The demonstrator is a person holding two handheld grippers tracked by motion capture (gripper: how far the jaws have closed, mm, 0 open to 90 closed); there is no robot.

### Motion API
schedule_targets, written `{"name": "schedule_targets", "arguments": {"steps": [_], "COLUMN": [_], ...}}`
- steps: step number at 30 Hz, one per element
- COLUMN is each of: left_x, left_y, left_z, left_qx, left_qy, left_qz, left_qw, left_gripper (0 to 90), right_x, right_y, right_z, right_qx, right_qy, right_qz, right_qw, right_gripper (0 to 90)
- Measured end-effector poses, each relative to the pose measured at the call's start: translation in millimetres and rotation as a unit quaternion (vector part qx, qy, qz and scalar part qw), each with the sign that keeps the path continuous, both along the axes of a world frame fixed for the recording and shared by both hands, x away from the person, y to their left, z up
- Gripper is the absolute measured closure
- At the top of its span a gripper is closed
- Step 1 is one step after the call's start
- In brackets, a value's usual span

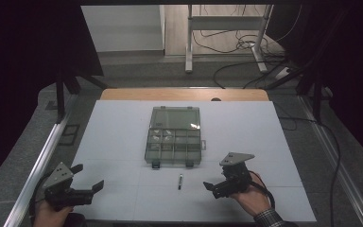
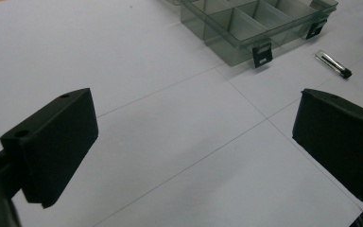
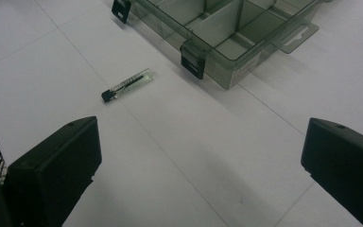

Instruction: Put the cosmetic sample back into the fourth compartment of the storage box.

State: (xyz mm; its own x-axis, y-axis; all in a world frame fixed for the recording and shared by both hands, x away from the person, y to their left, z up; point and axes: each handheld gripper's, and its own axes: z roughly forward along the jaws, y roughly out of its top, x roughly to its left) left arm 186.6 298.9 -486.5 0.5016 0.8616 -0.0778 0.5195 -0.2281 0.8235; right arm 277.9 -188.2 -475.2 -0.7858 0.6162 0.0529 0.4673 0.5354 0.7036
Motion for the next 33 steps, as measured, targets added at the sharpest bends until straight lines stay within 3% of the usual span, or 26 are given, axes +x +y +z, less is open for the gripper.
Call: {"name": "schedule_targets", "arguments": {"steps": [14, 23, 33], "left_x": [0.1, 0.1, 0.0], "left_y": [-0.9, -1.1, -1.5], "left_z": [0.1, 0.1, 0.1], "left_qx": [0.004, 0.005, 0.006], "left_qy": [0.0, 0.0, 0.0], "left_qz": [-0.002, -0.004, -0.005], "left_qw": [1.0, 1.0, 1.0], "left_gripper": [1.4, 1.4, 1.4], "right_x": [4.8, 6.9, 11.5], "right_y": [15.0, 29.0, 44.6], "right_z": [-0.8, -2.4, -5.2], "right_qx": [0.006, -0.02, -0.031], "right_qy": [0.008, 0.016, 0.027], "right_qz": [-0.006, 0.003, 0.015], "right_qw": [0.9999, 0.9997, 0.9991], "right_gripper": [0.0, 0.0, 0.0]}}
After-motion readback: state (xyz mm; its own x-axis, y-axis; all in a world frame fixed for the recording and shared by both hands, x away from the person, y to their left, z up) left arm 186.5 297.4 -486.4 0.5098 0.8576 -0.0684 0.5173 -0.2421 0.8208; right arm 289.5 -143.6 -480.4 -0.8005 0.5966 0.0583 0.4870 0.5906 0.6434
